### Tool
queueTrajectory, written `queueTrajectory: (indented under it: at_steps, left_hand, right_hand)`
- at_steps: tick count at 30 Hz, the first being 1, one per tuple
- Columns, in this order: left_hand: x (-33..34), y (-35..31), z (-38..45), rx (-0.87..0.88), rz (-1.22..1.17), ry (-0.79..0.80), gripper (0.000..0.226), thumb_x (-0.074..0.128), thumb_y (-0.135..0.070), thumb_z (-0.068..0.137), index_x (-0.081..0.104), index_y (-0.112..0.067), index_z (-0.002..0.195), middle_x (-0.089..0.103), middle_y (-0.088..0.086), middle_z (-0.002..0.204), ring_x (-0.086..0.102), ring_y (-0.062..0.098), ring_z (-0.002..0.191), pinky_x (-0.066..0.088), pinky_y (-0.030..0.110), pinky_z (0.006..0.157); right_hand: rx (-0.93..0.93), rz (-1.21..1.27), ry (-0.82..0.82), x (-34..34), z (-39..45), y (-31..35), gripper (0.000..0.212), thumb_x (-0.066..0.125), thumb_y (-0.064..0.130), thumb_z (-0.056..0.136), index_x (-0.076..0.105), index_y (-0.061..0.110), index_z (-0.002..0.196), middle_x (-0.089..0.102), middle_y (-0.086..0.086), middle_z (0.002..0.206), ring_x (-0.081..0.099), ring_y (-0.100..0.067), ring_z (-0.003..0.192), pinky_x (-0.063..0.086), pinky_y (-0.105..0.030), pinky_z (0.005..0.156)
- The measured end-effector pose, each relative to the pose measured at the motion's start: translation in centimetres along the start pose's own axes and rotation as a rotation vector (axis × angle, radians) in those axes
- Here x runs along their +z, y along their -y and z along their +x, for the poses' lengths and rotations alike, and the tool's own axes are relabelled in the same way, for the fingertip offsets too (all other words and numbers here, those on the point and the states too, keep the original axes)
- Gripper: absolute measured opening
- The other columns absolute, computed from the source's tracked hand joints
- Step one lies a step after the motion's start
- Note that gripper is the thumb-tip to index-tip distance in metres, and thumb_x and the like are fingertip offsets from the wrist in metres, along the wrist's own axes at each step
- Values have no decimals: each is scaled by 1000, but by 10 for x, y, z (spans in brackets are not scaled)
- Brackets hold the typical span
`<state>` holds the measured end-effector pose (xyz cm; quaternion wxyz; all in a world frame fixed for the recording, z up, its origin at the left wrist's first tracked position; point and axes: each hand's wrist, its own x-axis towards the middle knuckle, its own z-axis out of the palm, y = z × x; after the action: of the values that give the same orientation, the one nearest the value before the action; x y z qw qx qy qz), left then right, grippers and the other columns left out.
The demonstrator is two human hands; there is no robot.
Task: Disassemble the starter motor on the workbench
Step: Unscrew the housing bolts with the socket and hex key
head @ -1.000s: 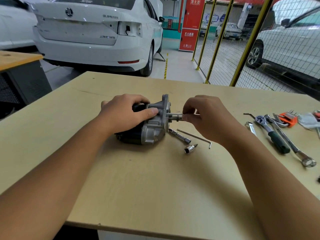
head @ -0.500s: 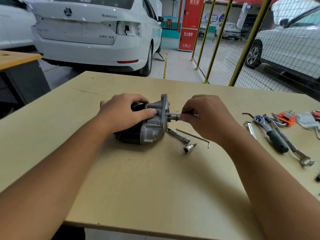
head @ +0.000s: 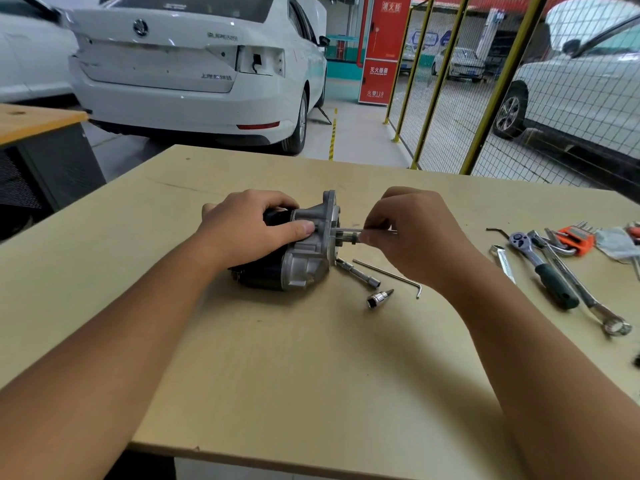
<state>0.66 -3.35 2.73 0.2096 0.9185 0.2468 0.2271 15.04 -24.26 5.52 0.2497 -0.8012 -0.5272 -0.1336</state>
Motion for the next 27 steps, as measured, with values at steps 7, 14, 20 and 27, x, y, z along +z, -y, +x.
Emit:
queueTrajectory:
  at_steps: [7,14,20,27]
  left_hand:
    - [1,-2,0,-10,0,-22,63,40,-90,70,67,-51,112,68,-24,111,57,14,111,27,41,92]
    - [1,-1,1,-11,9,-18,73,35,-96,60,67,-53,111,67,-25,109,56,14,110,28,41,91]
    - [1,0,2,-7,0,-9,74,41,-96,57,66,-54,113,64,-26,108,51,9,104,26,40,92]
    - [2,1,1,0,17,-10,72,37,-96,61,65,-54,114,66,-25,112,55,12,110,27,41,91]
  right_hand:
    - [33,19,108,-1,-4,-4,9,73,36,88,73,28,83,68,10,77,56,-6,68,50,-34,67]
    - [-6,-16,227,1,0,-2,22,58,26,99,74,12,94,64,-2,83,57,-24,83,45,-35,73]
    - [7,-132,97,4,-1,0,8,72,34,89,77,28,90,61,10,81,58,-20,83,50,-41,80]
    - [-12,58,-13,6,-1,-2,10,71,28,91,75,22,84,57,15,70,54,-6,71,37,-20,63]
